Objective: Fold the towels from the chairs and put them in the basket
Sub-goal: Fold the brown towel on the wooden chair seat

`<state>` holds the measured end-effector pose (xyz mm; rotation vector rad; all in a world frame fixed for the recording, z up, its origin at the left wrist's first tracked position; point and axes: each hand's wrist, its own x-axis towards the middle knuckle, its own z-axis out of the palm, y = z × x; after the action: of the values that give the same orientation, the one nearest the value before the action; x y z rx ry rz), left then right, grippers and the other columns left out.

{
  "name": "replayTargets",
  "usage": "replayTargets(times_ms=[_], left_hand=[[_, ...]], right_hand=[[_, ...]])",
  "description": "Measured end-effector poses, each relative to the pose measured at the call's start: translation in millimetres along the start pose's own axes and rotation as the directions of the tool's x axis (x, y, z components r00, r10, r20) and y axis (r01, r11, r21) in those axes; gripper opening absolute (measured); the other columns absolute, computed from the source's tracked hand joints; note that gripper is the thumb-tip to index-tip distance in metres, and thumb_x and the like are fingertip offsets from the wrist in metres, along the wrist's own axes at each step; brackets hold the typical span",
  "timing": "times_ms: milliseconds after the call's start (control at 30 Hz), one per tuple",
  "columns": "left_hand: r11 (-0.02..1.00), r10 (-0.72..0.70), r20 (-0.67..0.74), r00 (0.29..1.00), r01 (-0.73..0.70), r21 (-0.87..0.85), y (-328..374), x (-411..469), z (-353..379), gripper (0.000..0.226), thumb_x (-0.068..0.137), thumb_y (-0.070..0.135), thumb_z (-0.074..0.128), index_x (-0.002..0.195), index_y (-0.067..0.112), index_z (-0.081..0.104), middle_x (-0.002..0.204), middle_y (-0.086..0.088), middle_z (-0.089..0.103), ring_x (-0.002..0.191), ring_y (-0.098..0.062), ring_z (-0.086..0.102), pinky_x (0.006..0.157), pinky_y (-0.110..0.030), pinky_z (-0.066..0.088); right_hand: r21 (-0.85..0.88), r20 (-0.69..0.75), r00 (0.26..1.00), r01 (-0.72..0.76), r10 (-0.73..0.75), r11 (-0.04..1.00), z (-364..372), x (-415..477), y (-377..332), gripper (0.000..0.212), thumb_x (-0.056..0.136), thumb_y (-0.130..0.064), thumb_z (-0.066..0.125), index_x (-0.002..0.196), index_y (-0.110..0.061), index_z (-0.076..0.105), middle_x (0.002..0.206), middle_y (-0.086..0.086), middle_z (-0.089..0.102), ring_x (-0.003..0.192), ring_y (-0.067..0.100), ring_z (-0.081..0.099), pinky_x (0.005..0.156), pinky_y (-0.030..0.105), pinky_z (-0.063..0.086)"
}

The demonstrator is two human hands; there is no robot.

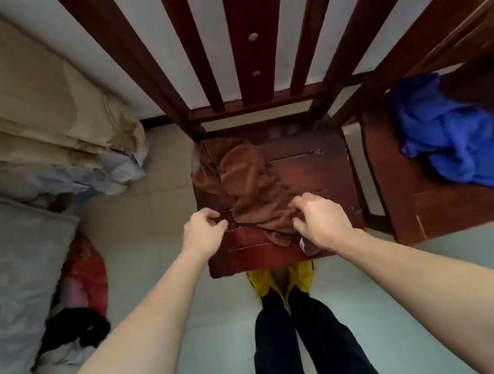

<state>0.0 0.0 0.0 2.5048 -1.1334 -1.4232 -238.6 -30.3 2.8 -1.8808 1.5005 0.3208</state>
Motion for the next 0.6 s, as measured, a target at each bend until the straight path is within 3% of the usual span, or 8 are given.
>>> replayTargets(times_ms=[100,200,300,367,400,467,533,600], left_hand=[[0.998,0.065,-0.133,0.989,-0.067,-0.015,-2.6,43.4,12.2,0.039,0.086,0.015,0.063,0.124,0.014,0.056,0.108,-0.012,0.064,0.104,-0.029,0.059,0.091,-0.033,0.045],[0.995,0.097,-0.135,0.986,-0.099,-0.007,-1.6,78.1,23.3,0.056,0.083,0.016,0.066,0.134,0.024,0.046,0.101,-0.007,0.063,0.096,-0.026,0.058,0.088,-0.035,0.048],[0.992,0.119,-0.111,0.987,-0.113,0.059,-4.5,102.0,37.2,0.041,0.078,0.019,0.068,0.116,0.025,0.053,0.093,-0.009,0.069,0.088,-0.031,0.064,0.081,-0.040,0.054],[0.989,0.118,-0.149,0.982,-0.101,0.112,-4.2,104.2,42.5,0.014,0.078,0.016,0.062,0.091,0.018,0.060,0.088,-0.015,0.068,0.085,-0.036,0.063,0.076,-0.041,0.053],[0.989,0.105,-0.153,0.983,-0.087,0.122,-4.0,101.7,44.3,0.004,0.078,0.015,0.060,0.082,0.016,0.060,0.086,-0.017,0.068,0.085,-0.038,0.063,0.076,-0.040,0.053],[0.992,0.072,-0.134,0.988,-0.057,0.111,-3.1,89.2,45.4,0.006,0.077,0.019,0.063,0.076,0.013,0.061,0.086,-0.016,0.068,0.086,-0.037,0.063,0.076,-0.039,0.053],[0.993,-0.023,-0.113,0.993,0.035,0.110,-4.6,72.5,43.1,0.014,0.074,0.027,0.068,0.077,0.015,0.063,0.086,-0.011,0.068,0.086,-0.033,0.063,0.077,-0.037,0.052],[0.973,-0.102,-0.075,0.992,0.115,0.200,-12.2,58.4,40.2,0.022,0.073,0.034,0.070,0.083,0.015,0.065,0.092,-0.011,0.068,0.090,-0.033,0.063,0.079,-0.035,0.051]], right_hand=[[-0.024,-0.011,0.997,0.081,-0.082,0.996,42.0,16.4,0.6,0.051,0.084,-0.040,0.062,0.132,-0.025,0.050,0.131,0.001,0.048,0.124,0.023,0.043,0.083,0.039,0.049],[-0.107,0.027,0.998,0.056,-0.053,0.993,76.0,20.2,7.8,0.065,0.078,-0.041,0.071,0.136,-0.025,0.047,0.142,0.006,0.040,0.133,0.028,0.035,0.092,0.044,0.047],[-0.093,-0.132,0.989,0.049,-0.061,0.994,93.3,22.3,18.4,0.025,0.082,-0.027,0.069,0.105,-0.018,0.066,0.116,0.005,0.058,0.113,0.029,0.050,0.077,0.043,0.050],[0.121,-0.167,0.980,-0.088,0.107,0.989,86.3,24.3,24.1,0.014,0.089,-0.028,0.059,0.099,-0.020,0.064,0.100,0.001,0.064,0.101,0.025,0.055,0.074,0.037,0.047],[0.288,-0.166,0.954,-0.195,0.250,0.938,77.0,27.8,27.7,0.014,0.092,-0.029,0.055,0.101,-0.021,0.062,0.098,0.002,0.066,0.097,0.025,0.057,0.075,0.036,0.045],[0.632,-0.159,0.814,-0.351,0.559,0.691,52.3,38.0,37.2,0.017,0.094,-0.026,0.052,0.106,-0.017,0.060,0.104,0.009,0.067,0.100,0.029,0.060,0.084,0.036,0.046],[0.847,-0.097,0.631,-0.354,0.770,0.397,27.6,47.5,51.8,0.021,0.096,-0.021,0.050,0.110,-0.009,0.061,0.110,0.015,0.066,0.103,0.030,0.060,0.091,0.035,0.045],[0.933,0.016,0.530,-0.314,0.848,0.179,6.7,51.1,68.2,0.025,0.096,-0.021,0.049,0.112,-0.007,0.062,0.111,0.016,0.065,0.099,0.028,0.061,0.090,0.035,0.047]])
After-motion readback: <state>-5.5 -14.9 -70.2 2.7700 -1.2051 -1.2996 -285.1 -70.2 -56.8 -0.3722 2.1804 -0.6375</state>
